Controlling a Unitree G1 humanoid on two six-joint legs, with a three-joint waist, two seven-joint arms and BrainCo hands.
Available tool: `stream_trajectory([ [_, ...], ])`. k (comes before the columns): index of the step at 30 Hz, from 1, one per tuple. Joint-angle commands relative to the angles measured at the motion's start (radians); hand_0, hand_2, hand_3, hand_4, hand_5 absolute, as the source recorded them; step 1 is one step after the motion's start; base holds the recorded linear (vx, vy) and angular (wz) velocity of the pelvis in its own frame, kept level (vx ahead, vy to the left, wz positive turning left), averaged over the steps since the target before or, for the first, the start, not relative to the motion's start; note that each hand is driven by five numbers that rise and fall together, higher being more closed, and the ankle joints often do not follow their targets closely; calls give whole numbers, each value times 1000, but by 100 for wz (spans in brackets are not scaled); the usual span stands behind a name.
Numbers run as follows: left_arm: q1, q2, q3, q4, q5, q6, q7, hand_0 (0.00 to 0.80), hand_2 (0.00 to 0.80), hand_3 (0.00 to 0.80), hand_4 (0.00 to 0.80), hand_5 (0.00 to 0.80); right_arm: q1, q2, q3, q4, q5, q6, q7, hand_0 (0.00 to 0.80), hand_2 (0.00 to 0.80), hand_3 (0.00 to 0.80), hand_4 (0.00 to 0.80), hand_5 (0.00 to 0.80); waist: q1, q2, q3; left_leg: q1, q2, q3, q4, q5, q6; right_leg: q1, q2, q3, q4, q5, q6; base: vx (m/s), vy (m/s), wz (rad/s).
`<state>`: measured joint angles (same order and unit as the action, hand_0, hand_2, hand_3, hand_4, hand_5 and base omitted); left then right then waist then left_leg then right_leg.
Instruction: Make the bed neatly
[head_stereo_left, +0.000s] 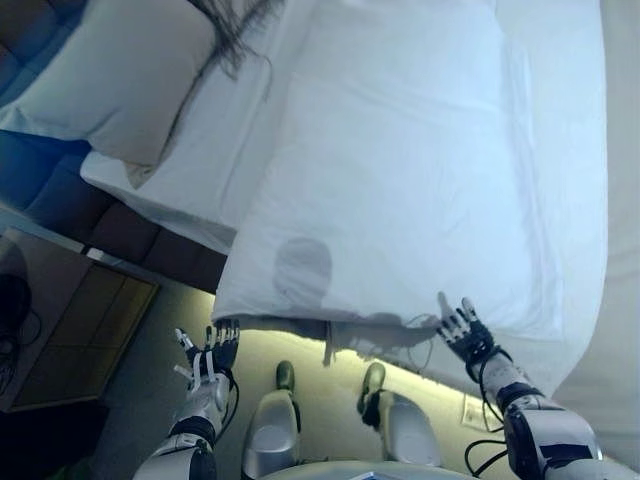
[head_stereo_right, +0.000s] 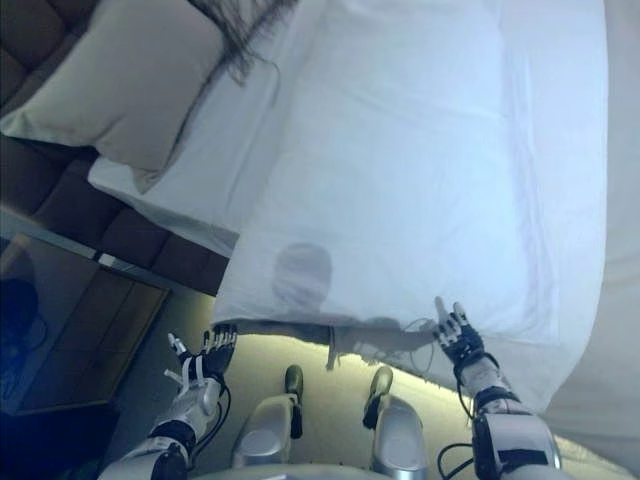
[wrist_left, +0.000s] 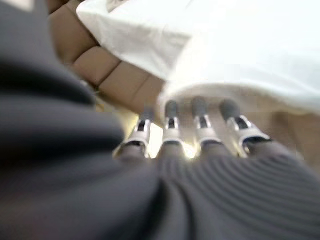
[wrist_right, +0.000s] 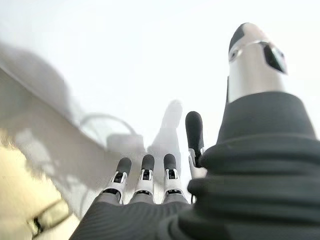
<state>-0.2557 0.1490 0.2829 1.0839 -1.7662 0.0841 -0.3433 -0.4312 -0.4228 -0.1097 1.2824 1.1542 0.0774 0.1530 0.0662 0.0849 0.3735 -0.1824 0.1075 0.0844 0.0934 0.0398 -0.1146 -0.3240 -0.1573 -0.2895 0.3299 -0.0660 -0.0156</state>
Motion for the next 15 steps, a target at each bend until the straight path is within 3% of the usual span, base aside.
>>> stream_trajectory([
  [1, -23, 68, -29, -30, -54, -5, -58, 0, 0, 0, 0, 0, -66, -20, 7, 15, 58, -19, -28, 0, 0, 0, 0, 0, 10, 17, 34, -86, -21, -25, 126, -12, 6, 40, -74, -22, 66, -49, 56, -105, 217, 13],
  [7, -75, 101, -69, -118, -63, 4, -74, 0, 0, 0, 0, 0, -140, -74, 6, 27, 92, 6, -78, 0, 0, 0, 0, 0, 4, 33, 92, -193, -69, -2, 282, -93, 43, -67, -118, 17, 151, -47, 67, -80, 97, 7],
  [15, -120, 105, -104, -240, -72, -26, -98, 0, 0, 0, 0, 0, -173, -49, 36, 36, 95, 60, -84, 0, 0, 0, 0, 0, 1, 34, 143, -272, -103, 1, 335, -122, 87, -151, -114, 79, 169, -19, 86, -54, 28, -1],
])
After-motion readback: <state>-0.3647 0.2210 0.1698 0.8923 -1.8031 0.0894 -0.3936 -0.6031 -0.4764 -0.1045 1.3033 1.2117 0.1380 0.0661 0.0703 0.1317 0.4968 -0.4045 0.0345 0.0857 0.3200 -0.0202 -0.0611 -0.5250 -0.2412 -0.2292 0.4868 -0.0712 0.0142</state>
